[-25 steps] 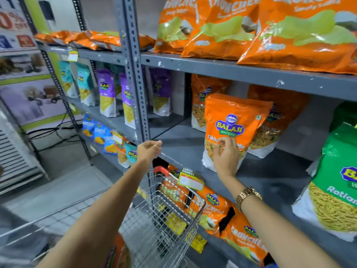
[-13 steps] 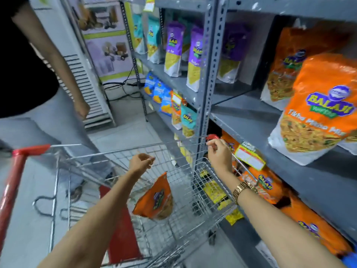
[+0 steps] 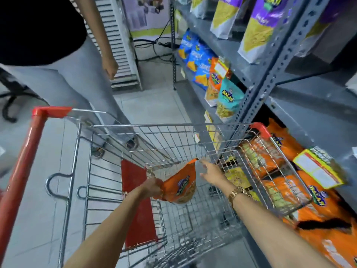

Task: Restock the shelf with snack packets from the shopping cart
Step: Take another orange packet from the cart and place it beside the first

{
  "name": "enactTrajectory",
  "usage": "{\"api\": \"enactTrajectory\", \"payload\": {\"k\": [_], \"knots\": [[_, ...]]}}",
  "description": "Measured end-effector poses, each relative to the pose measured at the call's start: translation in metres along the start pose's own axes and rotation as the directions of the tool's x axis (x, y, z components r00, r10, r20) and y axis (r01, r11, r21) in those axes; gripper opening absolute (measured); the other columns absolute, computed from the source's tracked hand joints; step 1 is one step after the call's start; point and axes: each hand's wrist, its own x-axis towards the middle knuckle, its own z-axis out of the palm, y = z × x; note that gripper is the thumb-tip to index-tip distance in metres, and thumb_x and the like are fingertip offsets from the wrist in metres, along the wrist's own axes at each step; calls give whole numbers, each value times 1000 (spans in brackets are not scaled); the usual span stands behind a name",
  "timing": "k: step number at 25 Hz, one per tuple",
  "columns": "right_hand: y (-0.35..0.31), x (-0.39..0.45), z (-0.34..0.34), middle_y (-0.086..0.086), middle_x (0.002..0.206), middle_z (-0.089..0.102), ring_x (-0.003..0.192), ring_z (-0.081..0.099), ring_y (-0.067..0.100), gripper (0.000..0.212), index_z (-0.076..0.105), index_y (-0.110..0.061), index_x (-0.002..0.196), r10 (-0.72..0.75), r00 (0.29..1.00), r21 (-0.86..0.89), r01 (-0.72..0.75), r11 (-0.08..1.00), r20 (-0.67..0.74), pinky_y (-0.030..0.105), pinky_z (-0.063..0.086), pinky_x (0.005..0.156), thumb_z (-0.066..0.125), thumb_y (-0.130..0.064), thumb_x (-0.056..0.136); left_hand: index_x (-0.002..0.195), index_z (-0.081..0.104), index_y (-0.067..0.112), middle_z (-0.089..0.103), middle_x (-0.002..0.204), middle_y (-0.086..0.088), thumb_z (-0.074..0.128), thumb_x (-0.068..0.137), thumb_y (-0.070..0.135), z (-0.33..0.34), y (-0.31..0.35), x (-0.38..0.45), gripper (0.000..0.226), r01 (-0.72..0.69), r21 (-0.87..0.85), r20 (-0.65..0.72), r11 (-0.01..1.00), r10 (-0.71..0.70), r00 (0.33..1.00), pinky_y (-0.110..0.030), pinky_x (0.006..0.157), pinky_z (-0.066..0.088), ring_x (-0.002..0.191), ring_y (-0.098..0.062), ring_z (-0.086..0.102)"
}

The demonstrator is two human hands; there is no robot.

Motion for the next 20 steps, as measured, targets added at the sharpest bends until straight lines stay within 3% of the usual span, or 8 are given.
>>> {"api": "enactTrajectory", "payload": {"k": [3, 8, 11, 15, 18, 20], "knots": [[-4, 21, 12, 15, 143, 42, 124, 47, 32, 62, 29, -20, 139, 23, 997, 81, -28, 996, 71, 39, 44, 97, 58, -10, 85, 92, 68, 5, 63, 87, -7, 64, 76, 13, -5, -12, 14, 18, -8, -61, -55, 998, 5, 998, -24, 66, 46, 81, -17, 59], [-22, 45, 30, 14, 140, 46, 129, 42, 31, 44, 44, -7, 129, 56, 990, 272, -89, 958, 128, 41, 36, 104, 58, -9, 86, 97, 65, 3, 60, 92, -8, 59, 85, 15, -18, -21, 32, 18, 1, -91, -150, 996, -15, 989, -26, 73, 40, 86, -17, 54], [-23, 48, 38, 13, 125, 60, 118, 52, 31, 26, 56, -11, 113, 63, 993, 321, -91, 943, 96, 44, 43, 98, 53, -8, 87, 100, 65, -1, 59, 89, -7, 57, 87, 13, -18, -20, 37, 21, -10, -86, -170, 996, -5, 985, -25, 72, 40, 86, -16, 53], [-13, 37, 32, 10, 109, 63, 104, 58, 29, 15, 57, -21, 91, 93, 992, 386, -119, 915, 85, 45, 49, 92, 50, -8, 89, 76, 59, 8, 53, 68, -1, 55, 85, 6, -19, -6, 32, 11, -52, -89, -178, 995, 35, 983, -21, 53, 36, 74, -17, 50], [-13, 18, 14, 9, 103, 62, 96, 61, 29, 22, 56, -13, 112, 69, 998, 455, -63, 888, 4, 35, 52, 77, 49, -10, 91, 67, 58, 7, 51, 62, -4, 58, 81, 6, -33, 16, 22, 14, -103, -102, -250, 989, 74, 965, -22, 50, 34, 61, -16, 48], [-14, 5, 1, 12, 94, 65, 86, 65, 31, 16, 58, -6, 104, 82, 994, 453, -37, 891, -79, 37, 53, 75, 50, -11, 91, 63, 56, 10, 52, 62, -6, 60, 79, 6, -43, 35, 11, 17, -147, -128, -288, 981, 105, 952, -22, 53, 36, 59, -16, 48]]}}
